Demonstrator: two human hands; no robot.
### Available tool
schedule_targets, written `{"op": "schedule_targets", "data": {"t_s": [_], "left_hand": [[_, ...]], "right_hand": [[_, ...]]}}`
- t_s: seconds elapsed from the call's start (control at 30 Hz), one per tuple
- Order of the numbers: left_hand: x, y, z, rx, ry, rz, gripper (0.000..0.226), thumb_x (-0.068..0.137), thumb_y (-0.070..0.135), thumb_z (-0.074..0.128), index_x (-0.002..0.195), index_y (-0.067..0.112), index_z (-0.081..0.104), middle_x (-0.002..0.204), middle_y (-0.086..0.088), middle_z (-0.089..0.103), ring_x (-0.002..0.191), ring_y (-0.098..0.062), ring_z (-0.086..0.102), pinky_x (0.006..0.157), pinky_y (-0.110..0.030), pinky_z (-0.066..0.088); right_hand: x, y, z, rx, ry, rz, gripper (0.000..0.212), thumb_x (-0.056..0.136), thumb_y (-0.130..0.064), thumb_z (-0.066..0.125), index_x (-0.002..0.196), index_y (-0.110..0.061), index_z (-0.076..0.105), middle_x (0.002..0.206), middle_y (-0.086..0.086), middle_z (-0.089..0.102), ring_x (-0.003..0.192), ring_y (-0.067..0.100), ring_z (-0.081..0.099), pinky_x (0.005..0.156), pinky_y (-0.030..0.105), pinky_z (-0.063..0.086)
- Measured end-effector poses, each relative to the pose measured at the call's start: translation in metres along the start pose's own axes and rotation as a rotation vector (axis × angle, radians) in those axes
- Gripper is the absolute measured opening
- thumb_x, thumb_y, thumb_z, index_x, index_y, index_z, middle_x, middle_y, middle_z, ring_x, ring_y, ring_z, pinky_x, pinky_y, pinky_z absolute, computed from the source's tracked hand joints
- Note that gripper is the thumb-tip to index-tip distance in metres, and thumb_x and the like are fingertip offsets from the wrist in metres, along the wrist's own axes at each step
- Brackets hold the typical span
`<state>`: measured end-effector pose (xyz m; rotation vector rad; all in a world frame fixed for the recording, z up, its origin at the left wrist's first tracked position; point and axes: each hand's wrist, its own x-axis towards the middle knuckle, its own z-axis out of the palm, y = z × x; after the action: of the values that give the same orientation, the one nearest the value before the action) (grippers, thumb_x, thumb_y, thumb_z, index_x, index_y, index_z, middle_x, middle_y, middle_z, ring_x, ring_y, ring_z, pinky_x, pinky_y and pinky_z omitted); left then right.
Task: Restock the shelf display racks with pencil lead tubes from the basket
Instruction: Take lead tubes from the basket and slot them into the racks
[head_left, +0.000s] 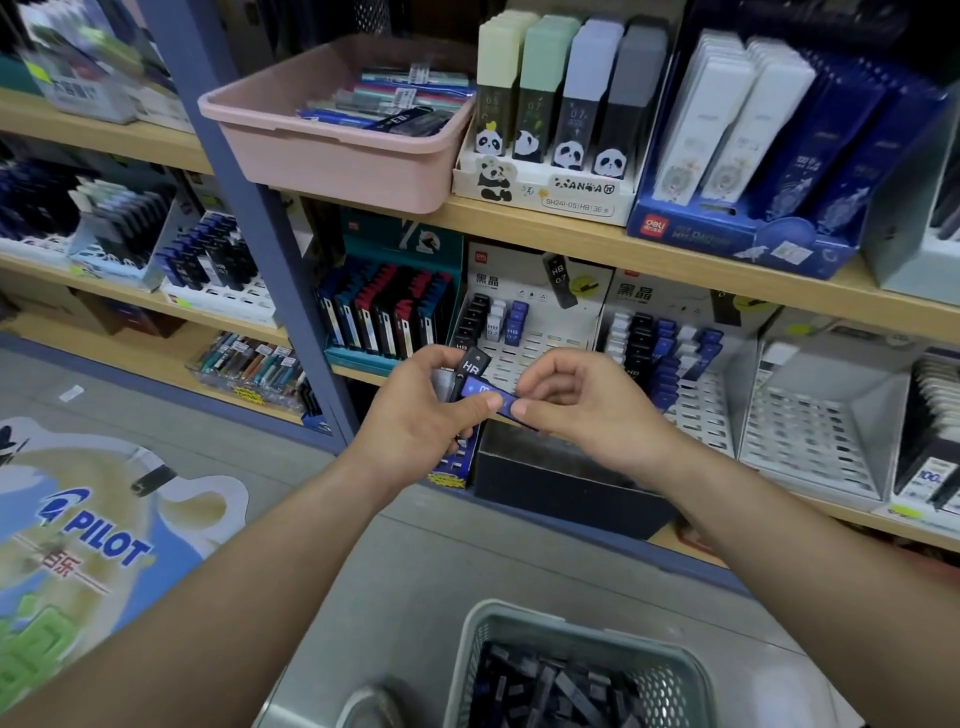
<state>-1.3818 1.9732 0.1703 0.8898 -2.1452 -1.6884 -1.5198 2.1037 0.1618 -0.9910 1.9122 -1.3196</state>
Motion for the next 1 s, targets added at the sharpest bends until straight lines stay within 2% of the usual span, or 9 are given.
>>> {"op": "schedule_targets", "data": {"t_s": [0.1,0.17,0.27,0.43,0.5,0.57,0.63,0.83,1.0], "left_hand": [[0.001,-0.003,0.001,0.014,-0.008,-0.014,0.036,0.087,0.022,0.077,0.116,0.020,0.056,0.062,0.009,0.059,0.044,-0.003,0.049,0.045,-0.019,0.045],[0.001,-0.006,0.000,0.027,-0.017,-0.026,0.036,0.086,0.024,0.077,0.115,0.022,0.056,0.064,0.007,0.059,0.046,-0.006,0.049,0.045,-0.020,0.045],[0.002,-0.010,-0.008,0.013,-0.015,-0.060,0.024,0.091,0.024,0.072,0.107,0.028,0.055,0.059,0.007,0.058,0.039,0.000,0.046,0.041,-0.015,0.040],[0.006,-0.018,-0.026,-0.070,0.006,-0.127,0.021,0.097,0.016,0.063,0.118,0.012,0.057,0.062,0.003,0.061,0.039,-0.001,0.046,0.041,-0.017,0.040],[0.006,-0.022,-0.031,-0.056,0.002,-0.133,0.018,0.097,0.016,0.064,0.114,0.016,0.058,0.068,-0.002,0.062,0.040,0.000,0.048,0.043,-0.017,0.042],[0.006,-0.026,-0.034,-0.055,-0.002,-0.134,0.020,0.097,0.015,0.064,0.116,0.017,0.058,0.074,-0.004,0.066,0.045,-0.001,0.053,0.045,-0.018,0.045],[0.006,-0.031,-0.037,-0.084,-0.007,-0.122,0.022,0.097,0.012,0.063,0.119,0.014,0.059,0.080,-0.004,0.069,0.052,-0.003,0.057,0.048,-0.019,0.048],[0.007,-0.032,-0.041,-0.160,-0.031,-0.114,0.023,0.097,0.011,0.062,0.119,0.017,0.057,0.090,-0.007,0.076,0.060,-0.011,0.063,0.052,-0.022,0.052],[0.006,-0.028,-0.039,-0.205,-0.062,-0.105,0.018,0.097,0.011,0.062,0.110,0.022,0.056,0.091,-0.005,0.077,0.063,-0.015,0.065,0.054,-0.025,0.054]], "right_hand": [[0.000,0.001,0.000,0.026,-0.165,0.029,0.055,0.083,0.001,0.076,0.127,-0.026,0.057,0.099,0.012,0.070,0.078,0.024,0.073,0.083,0.040,0.060],[0.001,0.003,0.003,0.041,-0.220,0.031,0.066,0.084,0.005,0.073,0.136,-0.031,0.051,0.102,0.014,0.066,0.078,0.029,0.073,0.079,0.040,0.061],[0.009,0.003,0.006,0.052,-0.118,0.034,0.054,0.087,0.003,0.070,0.131,-0.025,0.057,0.095,0.012,0.065,0.075,0.028,0.073,0.071,0.037,0.061],[0.051,0.020,-0.001,-0.022,0.257,0.064,0.020,0.091,-0.010,0.070,0.107,-0.018,0.063,0.083,0.008,0.072,0.070,0.023,0.073,0.070,0.047,0.062],[0.074,0.028,-0.003,-0.100,0.358,0.015,0.012,0.091,-0.012,0.070,0.098,-0.019,0.062,0.086,0.003,0.069,0.073,0.021,0.071,0.071,0.039,0.062],[0.094,0.032,-0.003,-0.232,0.437,-0.064,0.012,0.090,-0.011,0.071,0.095,-0.018,0.062,0.088,-0.002,0.065,0.077,0.012,0.065,0.067,0.021,0.055],[0.111,0.036,-0.001,-0.289,0.471,-0.099,0.013,0.090,-0.009,0.070,0.092,-0.019,0.062,0.085,-0.007,0.061,0.075,0.005,0.058,0.067,0.017,0.048],[0.131,0.058,-0.001,-0.381,0.443,-0.043,0.018,0.088,-0.004,0.071,0.090,-0.018,0.060,0.089,0.008,0.064,0.086,0.028,0.065,0.084,0.037,0.055],[0.129,0.070,-0.001,-0.445,0.437,-0.072,0.012,0.089,-0.005,0.070,0.092,-0.015,0.064,0.087,0.011,0.066,0.084,0.028,0.066,0.077,0.031,0.054]]}}
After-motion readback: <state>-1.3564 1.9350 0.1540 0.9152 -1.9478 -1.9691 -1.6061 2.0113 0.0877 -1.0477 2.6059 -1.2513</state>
